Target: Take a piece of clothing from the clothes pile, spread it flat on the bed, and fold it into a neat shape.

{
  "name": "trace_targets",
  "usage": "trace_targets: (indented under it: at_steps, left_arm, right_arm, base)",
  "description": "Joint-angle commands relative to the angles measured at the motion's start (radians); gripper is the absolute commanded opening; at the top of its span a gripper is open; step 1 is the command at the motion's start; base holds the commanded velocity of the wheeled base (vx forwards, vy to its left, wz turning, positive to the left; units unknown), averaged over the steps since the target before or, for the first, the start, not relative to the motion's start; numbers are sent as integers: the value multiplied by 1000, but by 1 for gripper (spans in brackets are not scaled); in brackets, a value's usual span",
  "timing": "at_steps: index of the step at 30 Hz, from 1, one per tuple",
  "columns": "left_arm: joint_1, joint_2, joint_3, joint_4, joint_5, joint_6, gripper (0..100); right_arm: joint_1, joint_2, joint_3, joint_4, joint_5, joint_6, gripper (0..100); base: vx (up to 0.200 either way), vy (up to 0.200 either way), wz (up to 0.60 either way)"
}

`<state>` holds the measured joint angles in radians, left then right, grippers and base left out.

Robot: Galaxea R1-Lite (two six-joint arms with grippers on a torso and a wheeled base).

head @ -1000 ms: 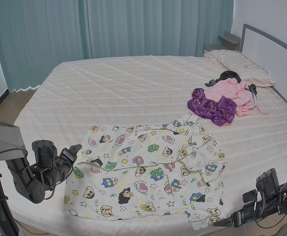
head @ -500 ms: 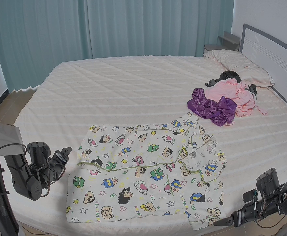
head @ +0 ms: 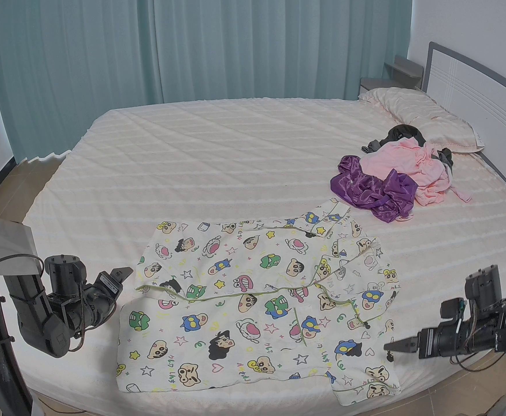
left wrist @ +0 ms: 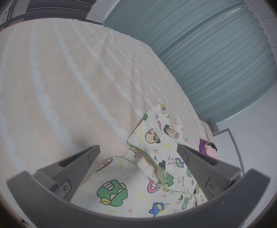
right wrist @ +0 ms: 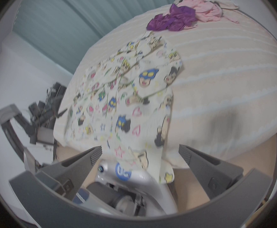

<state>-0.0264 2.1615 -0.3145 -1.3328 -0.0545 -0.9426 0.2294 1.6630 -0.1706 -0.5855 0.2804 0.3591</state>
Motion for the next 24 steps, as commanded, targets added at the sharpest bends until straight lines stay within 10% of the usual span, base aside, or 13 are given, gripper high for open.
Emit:
trace_targets:
  at_steps: [1, 14, 24]
  left_arm:
    - [2, -8, 11, 0, -15, -1, 100]
    - [0, -3, 12, 0, -22, -4, 100]
    - [0, 0, 11, 0, -22, -4, 100]
  right_arm:
    - [-84, 92, -147, 0, -6, 78, 100]
    - [-237, 546, -595, 13, -26, 127, 100]
    - [-208, 712, -892, 128, -61, 124, 100]
  base:
    - [0, 0, 0]
    - [0, 0, 0]
    - [0, 0, 0]
